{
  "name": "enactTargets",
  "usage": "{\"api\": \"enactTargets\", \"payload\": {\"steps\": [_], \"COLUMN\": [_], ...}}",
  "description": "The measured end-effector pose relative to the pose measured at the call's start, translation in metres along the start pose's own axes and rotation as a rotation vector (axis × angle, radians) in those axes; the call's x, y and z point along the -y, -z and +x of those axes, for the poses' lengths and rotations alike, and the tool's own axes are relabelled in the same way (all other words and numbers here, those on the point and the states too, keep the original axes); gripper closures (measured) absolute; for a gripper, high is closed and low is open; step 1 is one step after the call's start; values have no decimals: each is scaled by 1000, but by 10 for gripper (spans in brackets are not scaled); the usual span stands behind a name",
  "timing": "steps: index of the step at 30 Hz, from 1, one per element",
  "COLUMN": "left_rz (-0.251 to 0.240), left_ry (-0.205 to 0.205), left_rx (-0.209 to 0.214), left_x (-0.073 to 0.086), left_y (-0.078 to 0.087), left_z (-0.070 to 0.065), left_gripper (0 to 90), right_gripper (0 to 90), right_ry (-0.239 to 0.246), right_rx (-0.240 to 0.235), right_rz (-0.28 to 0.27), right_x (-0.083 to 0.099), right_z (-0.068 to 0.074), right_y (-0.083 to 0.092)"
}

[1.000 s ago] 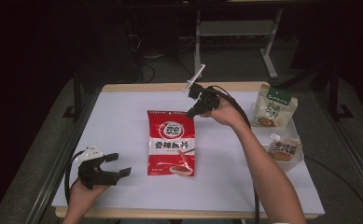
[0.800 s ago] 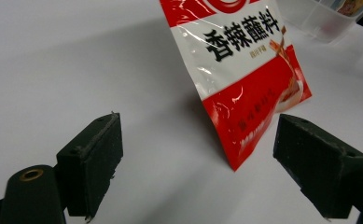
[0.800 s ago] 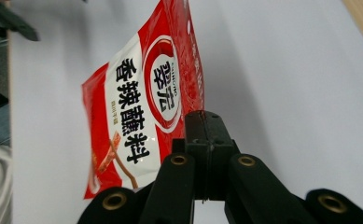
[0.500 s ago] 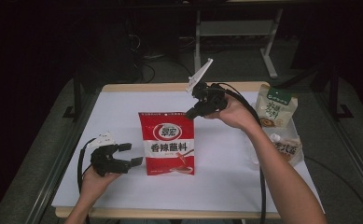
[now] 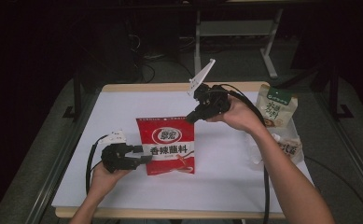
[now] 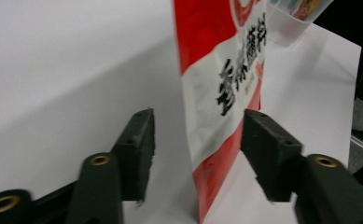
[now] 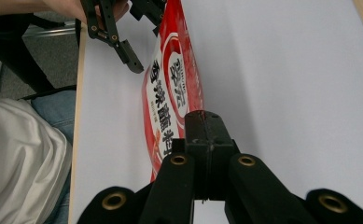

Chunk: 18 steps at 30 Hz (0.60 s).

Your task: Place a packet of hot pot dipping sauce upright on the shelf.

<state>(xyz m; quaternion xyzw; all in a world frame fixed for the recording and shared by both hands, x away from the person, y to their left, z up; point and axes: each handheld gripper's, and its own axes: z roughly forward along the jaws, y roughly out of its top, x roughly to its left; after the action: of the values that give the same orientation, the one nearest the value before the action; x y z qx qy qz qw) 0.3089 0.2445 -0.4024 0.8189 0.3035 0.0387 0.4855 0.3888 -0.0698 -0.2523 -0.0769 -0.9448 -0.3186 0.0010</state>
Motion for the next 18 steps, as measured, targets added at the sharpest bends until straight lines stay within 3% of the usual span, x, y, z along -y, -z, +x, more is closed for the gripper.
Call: {"api": "enactTargets", "payload": {"steps": [18], "left_rz": [5], "left_ry": [-22], "left_rx": [9], "left_x": [0], "left_y": [-1], "left_z": [-1], "left_gripper": [587], "right_gripper": [900], "right_ry": [2], "right_rx": [14], "right_rz": [5], "right_x": [0], "right_z": [0], "right_y": [-2]}}
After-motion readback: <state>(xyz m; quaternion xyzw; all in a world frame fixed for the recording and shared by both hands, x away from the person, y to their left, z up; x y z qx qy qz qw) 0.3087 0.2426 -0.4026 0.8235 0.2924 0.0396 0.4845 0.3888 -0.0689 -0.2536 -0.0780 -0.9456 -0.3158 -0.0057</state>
